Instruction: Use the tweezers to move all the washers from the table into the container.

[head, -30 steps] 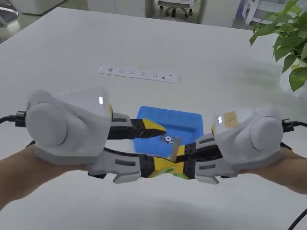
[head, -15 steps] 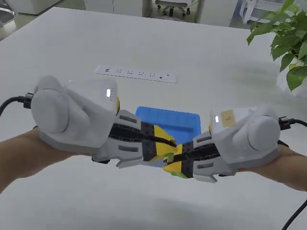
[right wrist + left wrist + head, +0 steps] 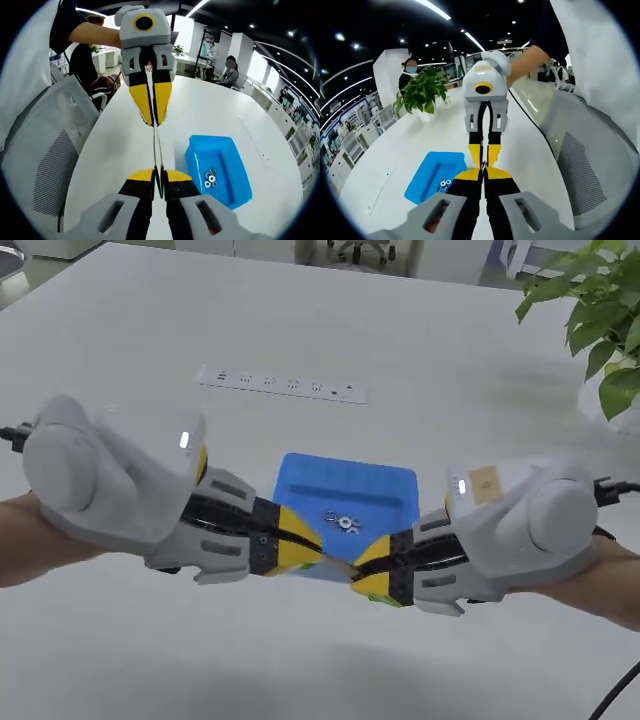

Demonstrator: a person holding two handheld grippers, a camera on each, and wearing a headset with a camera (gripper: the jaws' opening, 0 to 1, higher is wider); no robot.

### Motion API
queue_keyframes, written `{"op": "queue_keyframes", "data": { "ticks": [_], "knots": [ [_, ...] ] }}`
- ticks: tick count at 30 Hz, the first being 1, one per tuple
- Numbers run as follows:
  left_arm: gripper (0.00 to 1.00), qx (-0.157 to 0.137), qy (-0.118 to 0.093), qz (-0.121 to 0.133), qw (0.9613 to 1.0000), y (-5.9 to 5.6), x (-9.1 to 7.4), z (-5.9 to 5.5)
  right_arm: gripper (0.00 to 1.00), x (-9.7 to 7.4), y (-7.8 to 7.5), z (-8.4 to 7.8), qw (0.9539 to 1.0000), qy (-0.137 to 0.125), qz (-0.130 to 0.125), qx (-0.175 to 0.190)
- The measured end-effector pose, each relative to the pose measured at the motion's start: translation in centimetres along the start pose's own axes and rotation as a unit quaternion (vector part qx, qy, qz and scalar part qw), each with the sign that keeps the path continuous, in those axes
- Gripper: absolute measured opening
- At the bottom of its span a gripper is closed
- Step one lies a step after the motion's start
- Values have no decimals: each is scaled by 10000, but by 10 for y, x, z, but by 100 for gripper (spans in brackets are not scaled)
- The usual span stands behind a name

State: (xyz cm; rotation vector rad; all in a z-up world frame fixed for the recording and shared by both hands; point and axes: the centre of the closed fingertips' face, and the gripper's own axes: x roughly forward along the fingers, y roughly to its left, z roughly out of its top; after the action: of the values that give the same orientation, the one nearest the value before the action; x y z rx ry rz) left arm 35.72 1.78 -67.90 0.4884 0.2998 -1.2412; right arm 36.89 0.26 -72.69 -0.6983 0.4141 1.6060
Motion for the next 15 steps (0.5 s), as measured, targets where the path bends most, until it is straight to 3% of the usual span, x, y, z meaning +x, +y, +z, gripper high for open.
{"op": "queue_keyframes", "data": {
  "ticks": [4, 10, 15],
  "knots": [
    [5, 36, 148, -60, 9999, 1, 3, -11, 8, 0, 1, -4, 10000, 59, 19, 15],
    [5, -148, 320, -171, 9992, 1, 15, -31, 8, 3, 1, -16, 9997, 222, 59, 50],
    [5, -262, 385, -284, 9985, -1, 23, -42, 8, 6, 3, -25, 9993, 356, 111, 45]
  ]
}}
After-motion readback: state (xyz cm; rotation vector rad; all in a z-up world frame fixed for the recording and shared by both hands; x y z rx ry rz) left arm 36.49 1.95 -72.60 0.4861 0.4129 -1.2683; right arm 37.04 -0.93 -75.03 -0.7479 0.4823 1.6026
